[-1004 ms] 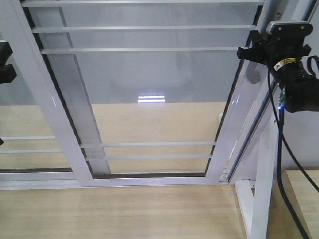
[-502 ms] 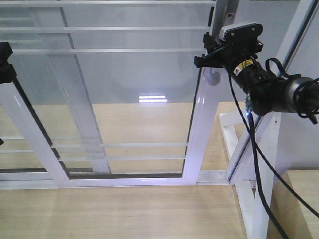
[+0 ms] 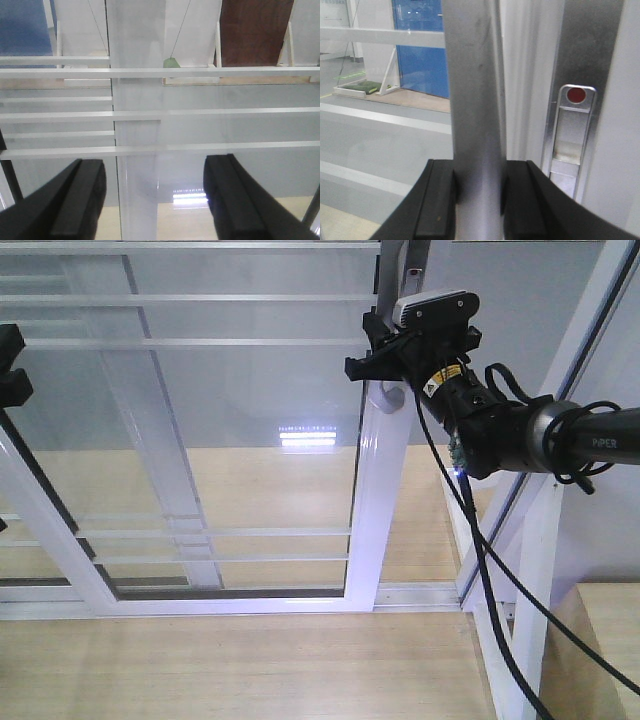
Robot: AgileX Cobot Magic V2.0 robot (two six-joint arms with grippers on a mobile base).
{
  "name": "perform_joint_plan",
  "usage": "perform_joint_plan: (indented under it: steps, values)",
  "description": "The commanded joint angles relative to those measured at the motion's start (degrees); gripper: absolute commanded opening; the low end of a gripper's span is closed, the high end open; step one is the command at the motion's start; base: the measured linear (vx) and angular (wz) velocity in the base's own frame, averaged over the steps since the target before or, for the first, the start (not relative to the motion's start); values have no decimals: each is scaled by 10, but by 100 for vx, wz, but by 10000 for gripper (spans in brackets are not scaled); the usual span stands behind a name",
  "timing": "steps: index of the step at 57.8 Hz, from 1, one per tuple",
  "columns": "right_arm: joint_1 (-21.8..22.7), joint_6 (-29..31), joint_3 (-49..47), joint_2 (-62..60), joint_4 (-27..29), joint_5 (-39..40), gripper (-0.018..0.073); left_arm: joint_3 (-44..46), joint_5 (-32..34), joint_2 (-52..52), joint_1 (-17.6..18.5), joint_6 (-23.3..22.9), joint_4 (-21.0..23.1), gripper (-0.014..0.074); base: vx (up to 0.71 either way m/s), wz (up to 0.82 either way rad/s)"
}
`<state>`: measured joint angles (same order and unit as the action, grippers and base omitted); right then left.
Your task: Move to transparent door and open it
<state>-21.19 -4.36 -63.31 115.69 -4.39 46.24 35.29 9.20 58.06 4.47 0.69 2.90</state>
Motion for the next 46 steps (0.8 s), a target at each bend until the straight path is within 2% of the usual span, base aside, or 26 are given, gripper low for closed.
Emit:
perform_joint_plan:
  steps: [1, 29, 46]
  values:
    - [-47, -10, 13, -50, -91, 70, 85, 20, 48, -7, 1, -1, 4, 541, 0, 0]
    - [-96, -11, 13, -50, -110, 71, 85, 20, 48, -7, 1, -1, 5, 541, 0, 0]
    - [-119, -15, 13, -55, -158, 65, 85, 20, 48, -7, 1, -1, 5, 541, 0, -1]
